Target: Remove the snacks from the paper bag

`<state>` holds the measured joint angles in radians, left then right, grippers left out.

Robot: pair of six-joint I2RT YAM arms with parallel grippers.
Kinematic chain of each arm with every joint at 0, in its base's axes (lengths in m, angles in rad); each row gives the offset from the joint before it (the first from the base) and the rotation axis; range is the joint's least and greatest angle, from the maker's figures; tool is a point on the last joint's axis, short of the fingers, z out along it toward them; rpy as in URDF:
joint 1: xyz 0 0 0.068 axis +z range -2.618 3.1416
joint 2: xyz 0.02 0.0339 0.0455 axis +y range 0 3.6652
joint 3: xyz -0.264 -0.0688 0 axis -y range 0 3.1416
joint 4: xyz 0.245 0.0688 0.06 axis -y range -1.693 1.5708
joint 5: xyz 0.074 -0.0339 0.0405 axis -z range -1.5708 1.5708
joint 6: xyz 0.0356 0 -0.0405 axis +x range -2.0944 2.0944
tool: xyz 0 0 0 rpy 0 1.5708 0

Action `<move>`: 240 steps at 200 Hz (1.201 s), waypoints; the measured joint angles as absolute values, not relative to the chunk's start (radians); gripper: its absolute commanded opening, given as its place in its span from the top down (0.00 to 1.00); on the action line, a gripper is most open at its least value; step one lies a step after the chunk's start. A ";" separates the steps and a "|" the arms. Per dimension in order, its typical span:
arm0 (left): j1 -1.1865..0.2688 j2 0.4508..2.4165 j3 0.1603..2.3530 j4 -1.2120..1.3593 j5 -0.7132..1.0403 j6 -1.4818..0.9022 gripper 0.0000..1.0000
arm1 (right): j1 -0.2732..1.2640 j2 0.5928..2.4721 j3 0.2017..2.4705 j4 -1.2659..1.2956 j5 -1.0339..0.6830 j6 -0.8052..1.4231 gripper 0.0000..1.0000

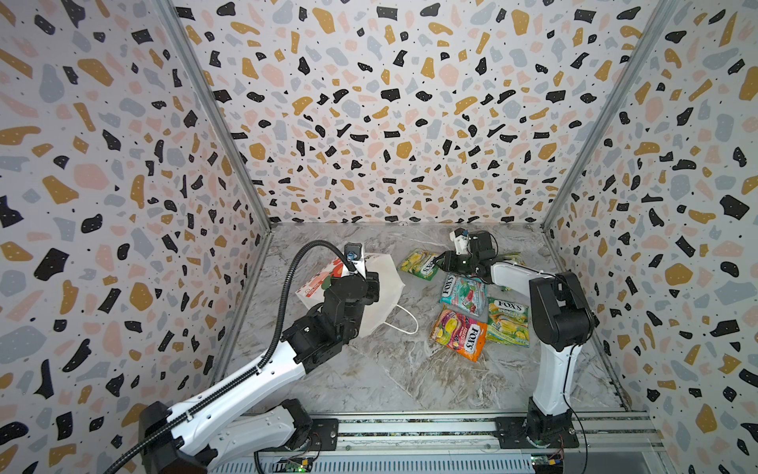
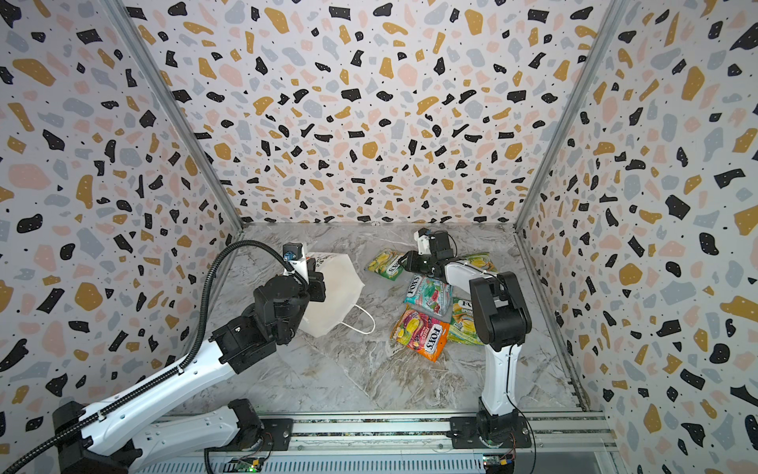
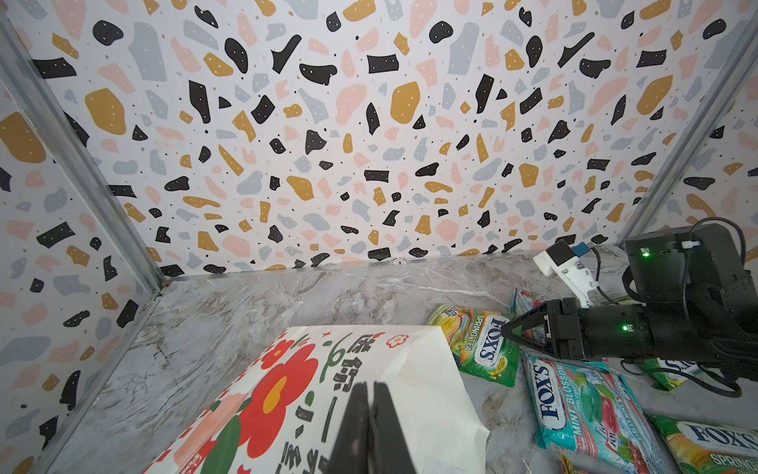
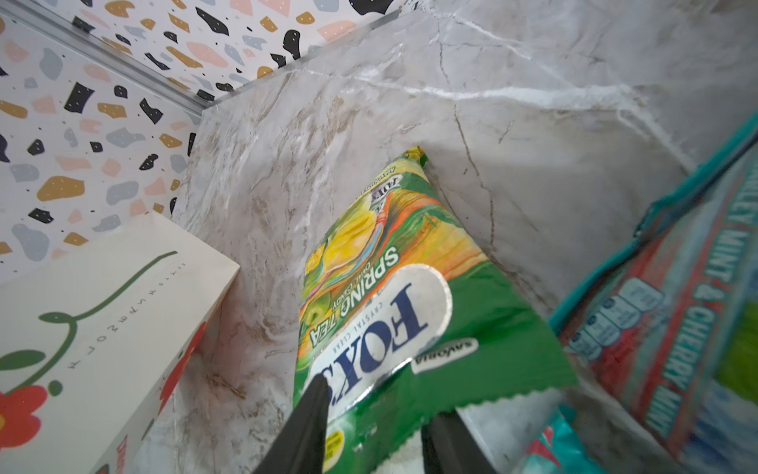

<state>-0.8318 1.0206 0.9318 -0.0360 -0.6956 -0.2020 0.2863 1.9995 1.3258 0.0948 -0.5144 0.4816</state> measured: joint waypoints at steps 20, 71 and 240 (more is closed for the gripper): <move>-0.832 1.021 0.932 -0.034 -0.690 -0.202 1.00 | 0.286 1.971 1.304 0.078 -0.496 0.467 0.52; -0.831 1.016 0.932 -0.023 -0.679 -0.202 1.00 | 0.287 1.839 1.243 0.015 -0.418 0.413 0.46; -0.831 1.057 1.008 -0.096 -0.609 -0.260 1.00 | 0.288 1.163 0.778 -0.080 -0.165 0.338 0.46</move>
